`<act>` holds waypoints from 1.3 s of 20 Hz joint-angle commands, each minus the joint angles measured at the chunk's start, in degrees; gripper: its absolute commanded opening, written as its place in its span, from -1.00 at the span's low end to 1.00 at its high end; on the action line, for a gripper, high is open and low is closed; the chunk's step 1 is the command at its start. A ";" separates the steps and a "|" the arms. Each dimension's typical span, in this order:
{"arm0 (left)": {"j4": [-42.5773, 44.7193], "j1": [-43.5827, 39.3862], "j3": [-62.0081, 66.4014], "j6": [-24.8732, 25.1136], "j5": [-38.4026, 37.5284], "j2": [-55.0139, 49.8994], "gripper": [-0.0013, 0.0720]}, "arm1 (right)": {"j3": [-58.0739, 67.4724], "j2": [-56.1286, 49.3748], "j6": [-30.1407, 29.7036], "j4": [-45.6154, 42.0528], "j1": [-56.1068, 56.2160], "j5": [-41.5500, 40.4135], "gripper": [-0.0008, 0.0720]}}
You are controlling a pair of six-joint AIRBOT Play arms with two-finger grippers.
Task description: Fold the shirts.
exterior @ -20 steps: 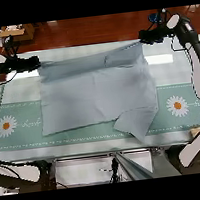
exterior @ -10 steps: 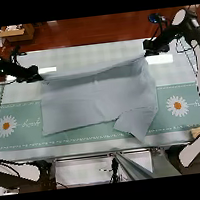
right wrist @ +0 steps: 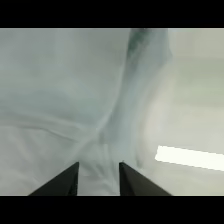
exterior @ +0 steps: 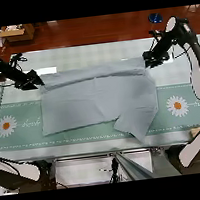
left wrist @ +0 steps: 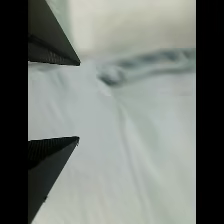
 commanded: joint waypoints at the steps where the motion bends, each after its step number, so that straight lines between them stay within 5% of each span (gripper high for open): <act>1: 4.15 5.09 -1.42 -1.07 -7.85 4.68 0.45 | -0.20 3.65 -2.99 -9.33 -3.56 9.22 0.01; 5: 1.79 13.31 -23.43 2.03 -5.40 17.99 0.46 | -9.51 12.83 -6.45 6.16 -12.22 6.38 0.21; 9: -3.61 18.21 -44.98 7.19 -1.77 25.70 0.75 | -27.12 22.82 -8.85 17.68 -18.08 -4.79 0.23; 14: -5.81 17.62 -52.94 8.68 5.86 26.23 0.83 | -42.42 30.71 -11.82 18.43 -19.15 -14.56 0.23; 21: -13.14 9.25 -57.09 8.44 14.69 23.56 0.78 | -46.93 31.74 -12.26 18.91 -19.15 -15.67 0.23; 22: -13.07 7.98 -57.07 8.50 14.49 22.58 0.23 | -46.93 32.06 -12.24 19.08 -19.15 -15.67 0.23; 23: -13.05 7.58 -57.07 8.50 14.32 22.05 -0.60 | -46.93 32.61 -12.28 19.10 -19.34 -15.43 0.23; 24: -13.05 7.67 -57.07 8.63 13.99 21.94 -0.90 | -46.93 33.24 -12.79 18.97 -19.87 -14.84 0.23; 26: -13.05 8.70 -57.05 8.70 13.14 21.99 -0.90 | -47.32 34.18 -13.86 17.25 -22.77 -11.69 0.25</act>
